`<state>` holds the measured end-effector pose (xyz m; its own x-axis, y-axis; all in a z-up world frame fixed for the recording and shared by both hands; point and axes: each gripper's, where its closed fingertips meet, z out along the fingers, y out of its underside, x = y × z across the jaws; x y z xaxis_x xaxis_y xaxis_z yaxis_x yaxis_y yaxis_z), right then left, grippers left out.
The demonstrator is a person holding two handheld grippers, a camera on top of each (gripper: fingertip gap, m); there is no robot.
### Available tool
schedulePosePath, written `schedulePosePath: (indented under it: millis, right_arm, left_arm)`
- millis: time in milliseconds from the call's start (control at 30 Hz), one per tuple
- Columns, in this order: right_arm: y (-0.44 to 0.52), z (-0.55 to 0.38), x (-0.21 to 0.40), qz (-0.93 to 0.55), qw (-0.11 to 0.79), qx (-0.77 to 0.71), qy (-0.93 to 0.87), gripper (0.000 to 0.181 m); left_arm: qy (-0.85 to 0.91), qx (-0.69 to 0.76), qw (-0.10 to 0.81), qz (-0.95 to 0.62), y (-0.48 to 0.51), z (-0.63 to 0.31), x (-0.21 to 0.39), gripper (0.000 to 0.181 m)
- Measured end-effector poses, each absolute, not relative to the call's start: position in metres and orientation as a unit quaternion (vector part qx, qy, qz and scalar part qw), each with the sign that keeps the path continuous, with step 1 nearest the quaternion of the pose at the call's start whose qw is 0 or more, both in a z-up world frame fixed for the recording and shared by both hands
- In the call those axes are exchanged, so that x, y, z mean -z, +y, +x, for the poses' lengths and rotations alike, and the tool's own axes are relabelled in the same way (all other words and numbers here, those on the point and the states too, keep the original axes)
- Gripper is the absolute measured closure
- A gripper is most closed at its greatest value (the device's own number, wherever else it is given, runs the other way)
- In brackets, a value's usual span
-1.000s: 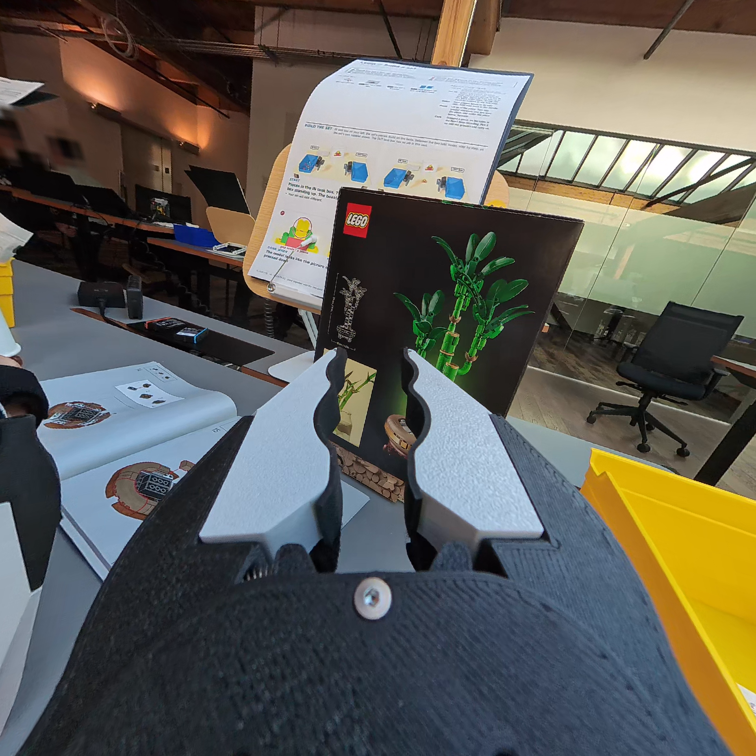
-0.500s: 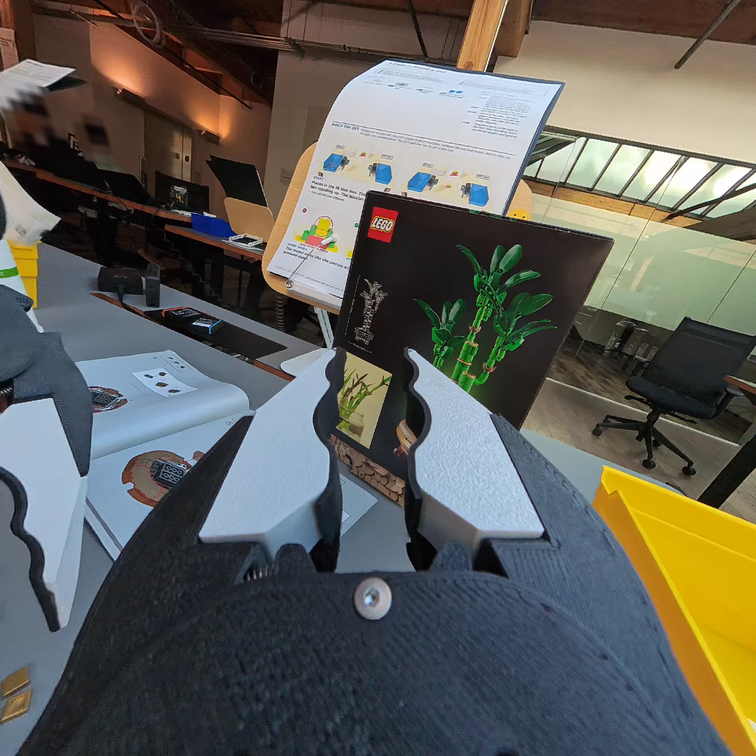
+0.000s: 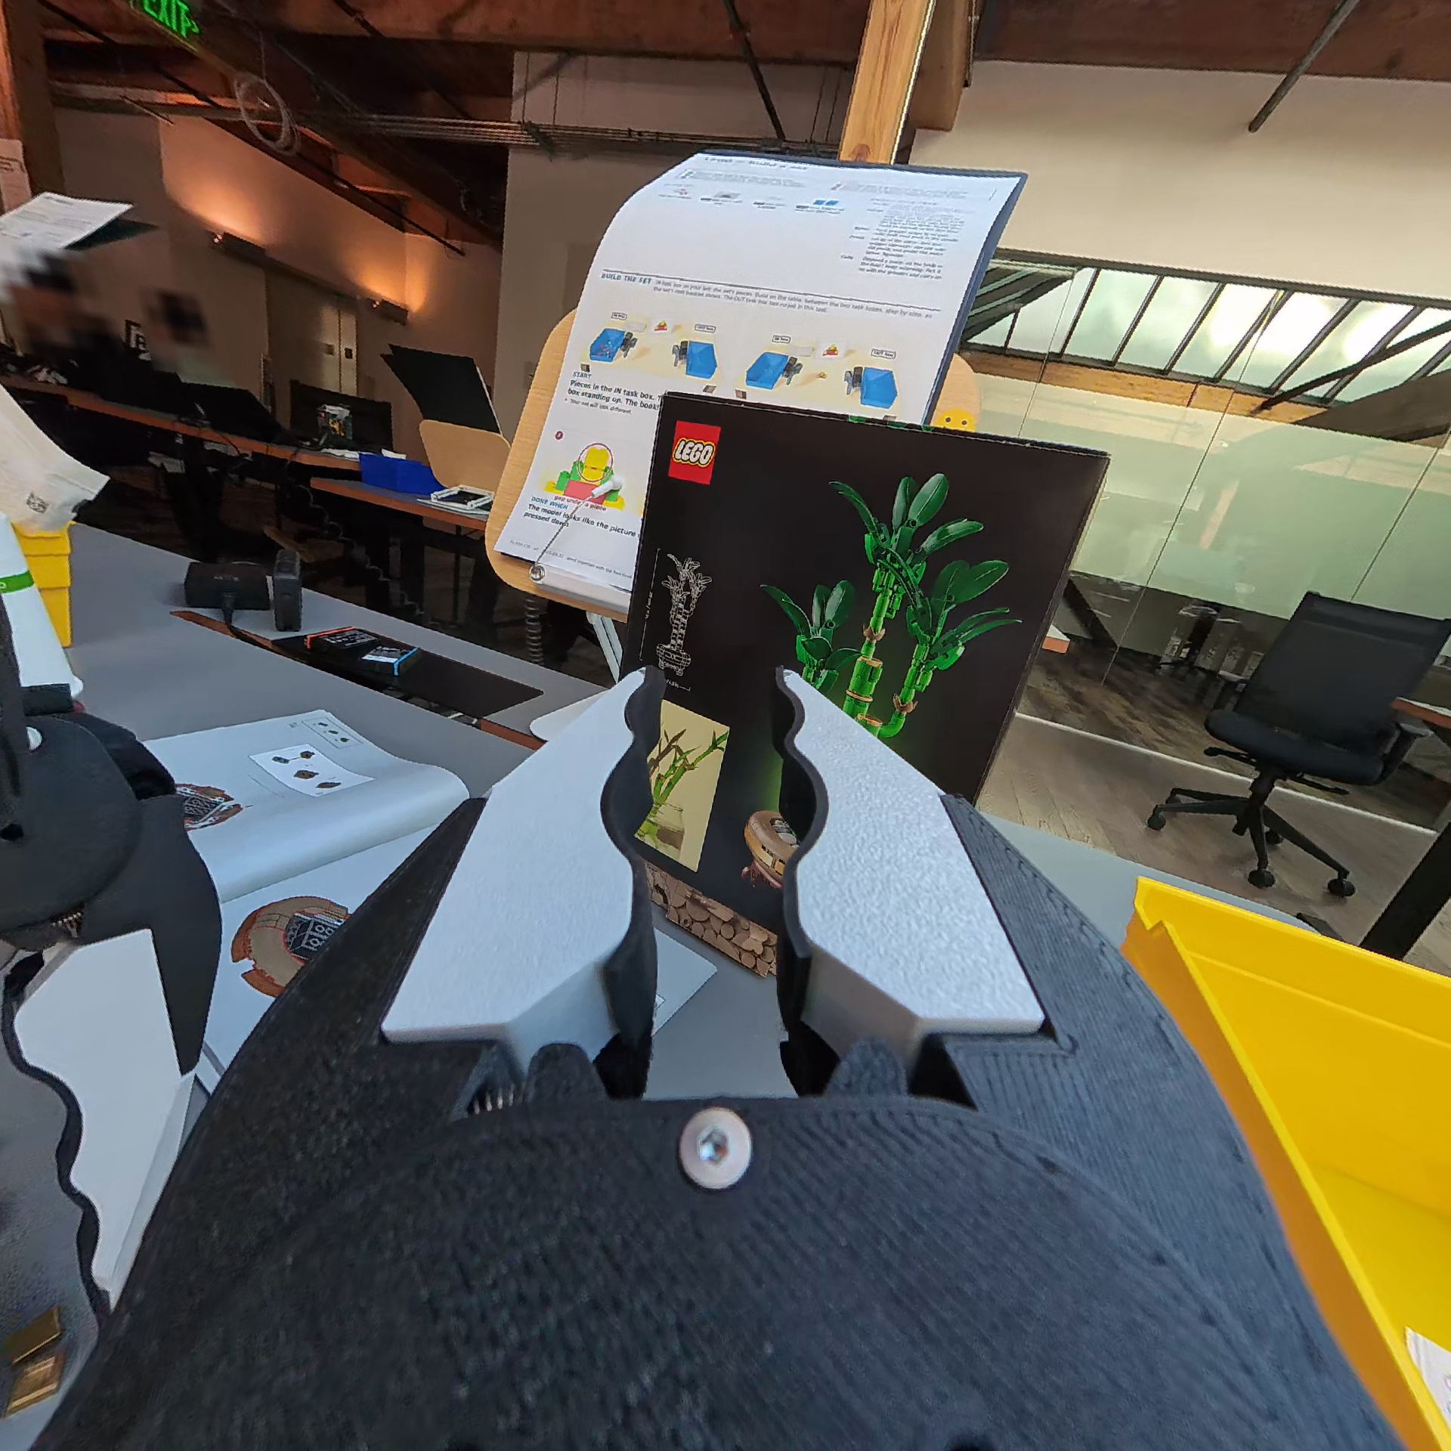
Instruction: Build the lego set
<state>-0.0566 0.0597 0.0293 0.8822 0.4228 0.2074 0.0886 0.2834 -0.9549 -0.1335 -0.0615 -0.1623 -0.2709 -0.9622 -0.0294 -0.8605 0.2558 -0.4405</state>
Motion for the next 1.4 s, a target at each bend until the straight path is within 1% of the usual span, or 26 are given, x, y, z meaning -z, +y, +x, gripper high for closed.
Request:
schedulePosePath:
  millis: [133, 167, 267, 400, 500, 600, 667, 767, 833, 933, 1033, 1200, 1400]
  right_arm:
    - [0.059, -0.057, -0.03, -0.588, 0.771, -0.108, -0.218, 0.155]
    - [0.059, -0.056, -0.03, -0.588, 0.771, -0.108, -0.218, 0.155]
    - [0.059, -0.056, -0.029, -0.589, 0.771, -0.109, -0.217, 0.155]
    - [0.058, -0.056, -0.031, -0.586, 0.773, -0.109, -0.217, 0.155]
    - [0.052, -0.061, -0.036, -0.572, 0.779, -0.118, -0.227, 0.154]
    - [0.026, -0.091, -0.049, -0.514, 0.786, -0.186, -0.288, 0.143]
    - [0.012, -0.115, -0.047, -0.497, 0.77, -0.218, -0.335, 0.138]
    - [-0.005, -0.154, -0.024, -0.497, 0.718, -0.229, -0.43, 0.137]
    - [-0.014, -0.177, -0.012, -0.495, 0.693, -0.23, -0.471, 0.138]
    - [-0.026, -0.206, 0.006, -0.49, 0.664, -0.224, -0.518, 0.148]
    - [-0.034, -0.225, 0.016, -0.487, 0.649, -0.228, -0.538, 0.154]
    - [-0.034, -0.236, 0.017, -0.493, 0.656, -0.241, -0.518, 0.162]
    - [-0.03, -0.234, 0.018, -0.5, 0.657, -0.23, -0.515, 0.167]
  left_arm:
    - [0.778, 0.171, 0.151, -0.586, -0.06, -0.132, 0.162, 0.17]
    - [0.779, 0.168, 0.153, -0.585, -0.059, -0.133, 0.162, 0.174]
    - [0.775, 0.169, 0.159, -0.589, -0.058, -0.132, 0.162, 0.175]
    - [0.719, 0.194, 0.212, -0.632, -0.043, -0.131, 0.149, 0.175]
    - [0.599, 0.288, 0.265, -0.698, -0.028, -0.136, 0.117, 0.175]
    - [0.448, 0.435, 0.278, -0.73, -0.021, -0.155, 0.081, 0.175]
    - [0.367, 0.504, 0.285, -0.729, -0.015, -0.175, 0.066, 0.175]
    - [0.27, 0.586, 0.285, -0.709, -0.013, -0.203, 0.047, 0.175]
    - [0.219, 0.647, 0.272, -0.677, -0.016, -0.216, 0.032, 0.176]
    - [0.176, 0.702, 0.254, -0.641, -0.021, -0.226, 0.02, 0.176]
    - [0.172, 0.717, 0.251, -0.628, -0.027, -0.226, 0.018, 0.176]
    - [0.169, 0.725, 0.25, -0.619, -0.027, -0.222, 0.018, 0.176]
    - [0.169, 0.733, 0.244, -0.612, -0.029, -0.22, 0.018, 0.176]
